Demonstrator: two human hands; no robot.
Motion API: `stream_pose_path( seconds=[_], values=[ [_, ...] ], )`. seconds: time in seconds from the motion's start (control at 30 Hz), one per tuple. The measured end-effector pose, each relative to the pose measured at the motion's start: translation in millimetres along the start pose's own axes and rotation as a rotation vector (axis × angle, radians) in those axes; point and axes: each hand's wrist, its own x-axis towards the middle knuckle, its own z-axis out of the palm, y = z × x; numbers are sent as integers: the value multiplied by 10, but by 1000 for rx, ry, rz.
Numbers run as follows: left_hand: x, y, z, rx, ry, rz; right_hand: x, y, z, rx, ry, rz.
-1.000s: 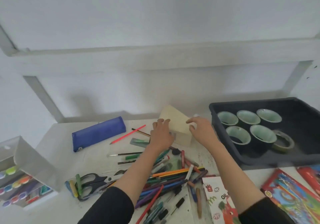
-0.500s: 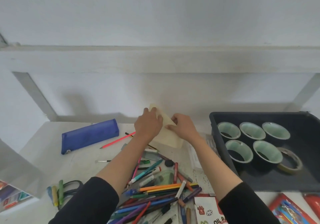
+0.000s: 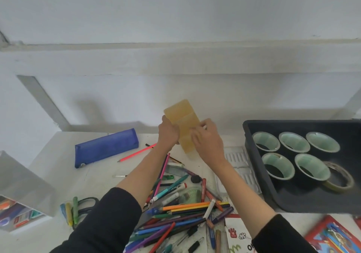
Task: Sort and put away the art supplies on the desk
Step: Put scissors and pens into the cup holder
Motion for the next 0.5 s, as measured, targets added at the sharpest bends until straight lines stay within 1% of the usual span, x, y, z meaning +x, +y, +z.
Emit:
stream_pose_path(
  seconds=[0.03, 0.07, 0.13, 0.17, 0.2, 0.27, 0.33, 0.43, 0.5],
  values=[
    [10, -29, 10, 21, -19, 34, 11, 47, -11, -49, 50, 74],
    [21, -53, 24, 26, -32, 53, 31, 103, -15, -88, 15, 158],
    [12, -52, 57, 7, -59, 66, 60, 222, 15, -110, -190, 298],
    [4, -42, 70, -2, -70, 66, 55, 272, 44, -111, -294, 319],
    [13, -44, 80, -5, -80, 68, 37, 316, 79, -114, -343, 308],
    [56, -48, 75, 3, -100, 68, -5, 370, 119, -90, -323, 277],
    [112, -61, 58, 54, -108, 89, -27, 382, 130, -14, -294, 326],
    [186, -102, 38, 208, -113, 203, -90, 346, 168, 121, -341, 387],
    [241, -153, 21, 288, -142, 242, -172, 317, 218, 194, -343, 406]
  ],
)
